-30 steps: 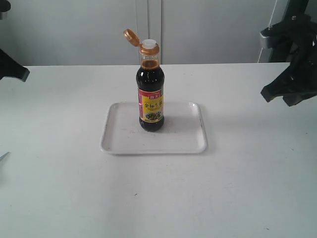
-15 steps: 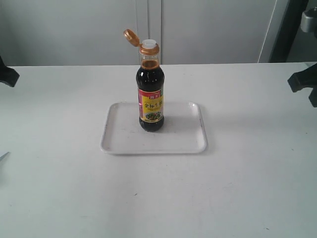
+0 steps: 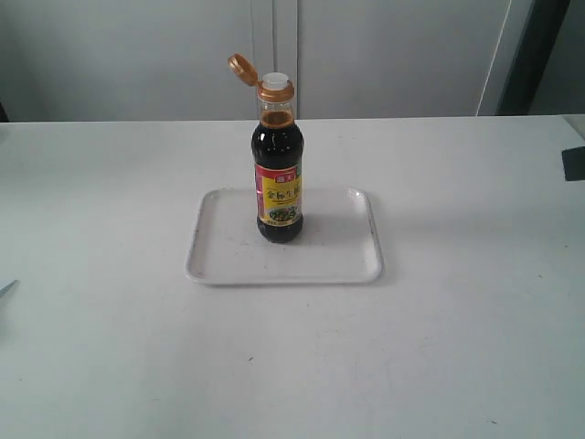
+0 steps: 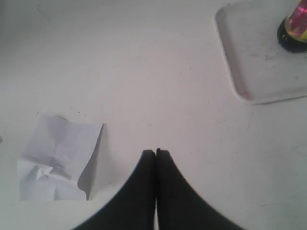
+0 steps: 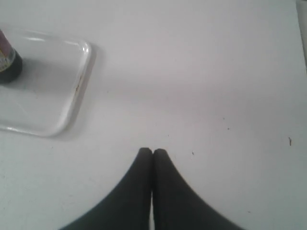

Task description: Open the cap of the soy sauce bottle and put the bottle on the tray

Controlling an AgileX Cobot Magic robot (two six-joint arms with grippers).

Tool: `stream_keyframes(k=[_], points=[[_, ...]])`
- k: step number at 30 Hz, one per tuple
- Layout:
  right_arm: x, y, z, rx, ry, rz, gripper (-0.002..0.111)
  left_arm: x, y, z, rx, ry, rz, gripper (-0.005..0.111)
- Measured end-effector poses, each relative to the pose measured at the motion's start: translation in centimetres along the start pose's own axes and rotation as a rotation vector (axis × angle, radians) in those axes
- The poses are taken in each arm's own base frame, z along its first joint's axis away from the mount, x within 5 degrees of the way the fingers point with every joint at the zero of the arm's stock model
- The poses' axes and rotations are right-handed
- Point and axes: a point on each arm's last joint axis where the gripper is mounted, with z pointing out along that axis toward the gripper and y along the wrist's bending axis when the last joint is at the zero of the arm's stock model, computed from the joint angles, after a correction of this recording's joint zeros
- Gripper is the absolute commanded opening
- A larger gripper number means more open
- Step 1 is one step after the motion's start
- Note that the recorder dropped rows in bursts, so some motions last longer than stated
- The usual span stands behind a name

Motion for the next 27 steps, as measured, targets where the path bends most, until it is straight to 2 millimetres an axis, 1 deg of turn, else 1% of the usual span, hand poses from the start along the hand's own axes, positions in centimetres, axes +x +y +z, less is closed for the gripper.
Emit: stream_keyframes(k=[4,8,15,20,24,27], points=[[1.3,0.2,-1.4,0.011,-0.101,0.007,0.0,1.8,0.0,-0.7,0.013,-0.068,-0.015,0.0],[2.4,0.4,-2.3,0.023,-0.174,0.008,0.0,3.5,0.1,-1.4,0.016,-0.108,-0.024,0.0],[4.4,0.6,-3.6,0.04,-0.275,0.008,0.0,6.4,0.1,-1.6,0.029,-0.192,-0.049,0.0],[5.8,1.0,-5.3,0.032,-0.373,0.03,0.0,8.2,0.1,-2.1,0.04,-0.273,-0.067,0.0],[7.0,1.1,-6.4,0.038,-0.478,0.044,0.0,9.5,0.2,-2.4,0.045,-0.324,-0.069,0.0],[8.0,1.3,-7.1,0.044,-0.54,0.046,0.0,9.9,0.2,-2.9,0.049,-0.358,-0.076,0.0]])
